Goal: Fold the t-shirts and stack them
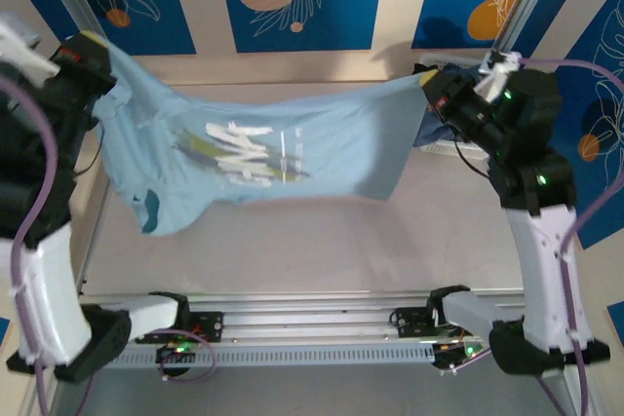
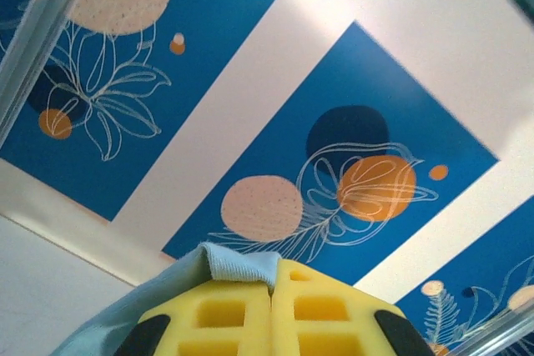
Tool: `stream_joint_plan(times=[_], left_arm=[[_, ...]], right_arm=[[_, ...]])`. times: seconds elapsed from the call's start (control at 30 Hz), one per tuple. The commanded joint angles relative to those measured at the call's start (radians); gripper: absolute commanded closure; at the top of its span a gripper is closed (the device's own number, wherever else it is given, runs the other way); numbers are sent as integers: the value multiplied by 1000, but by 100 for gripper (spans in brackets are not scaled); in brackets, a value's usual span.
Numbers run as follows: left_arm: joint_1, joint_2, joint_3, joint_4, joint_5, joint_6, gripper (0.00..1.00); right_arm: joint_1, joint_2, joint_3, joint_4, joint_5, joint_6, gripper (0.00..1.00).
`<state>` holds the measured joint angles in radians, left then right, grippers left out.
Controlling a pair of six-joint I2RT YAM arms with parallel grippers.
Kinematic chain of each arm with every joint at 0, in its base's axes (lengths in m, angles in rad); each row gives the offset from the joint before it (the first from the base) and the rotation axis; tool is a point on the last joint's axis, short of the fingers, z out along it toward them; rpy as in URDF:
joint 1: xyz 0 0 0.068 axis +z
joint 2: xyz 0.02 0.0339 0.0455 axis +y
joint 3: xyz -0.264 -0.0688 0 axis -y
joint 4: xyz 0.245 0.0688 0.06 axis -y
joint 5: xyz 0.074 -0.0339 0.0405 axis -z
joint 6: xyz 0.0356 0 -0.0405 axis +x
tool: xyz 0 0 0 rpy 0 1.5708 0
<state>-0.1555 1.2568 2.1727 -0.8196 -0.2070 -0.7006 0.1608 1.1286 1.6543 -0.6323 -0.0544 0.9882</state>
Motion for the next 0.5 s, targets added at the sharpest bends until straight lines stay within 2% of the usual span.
stream_joint_plan(times=[0.0, 0.1, 0.3, 0.4, 0.47], left_arm=[[59, 181, -4, 29, 97, -21, 100], [129, 321, 78, 69, 191, -46, 100], [215, 555, 397, 70, 350, -65, 100], [250, 604, 550, 83, 403, -87, 100], [268, 582, 575, 123, 412, -100, 100]], right_arm=[[-8, 160, 29, 107, -71, 41, 100], [-19, 316, 116, 155, -114, 40, 100], [-56, 551, 345, 191, -175, 65, 100], [-80, 626, 483, 191, -201, 84, 100], [-96, 669, 587, 168, -213, 94, 100]])
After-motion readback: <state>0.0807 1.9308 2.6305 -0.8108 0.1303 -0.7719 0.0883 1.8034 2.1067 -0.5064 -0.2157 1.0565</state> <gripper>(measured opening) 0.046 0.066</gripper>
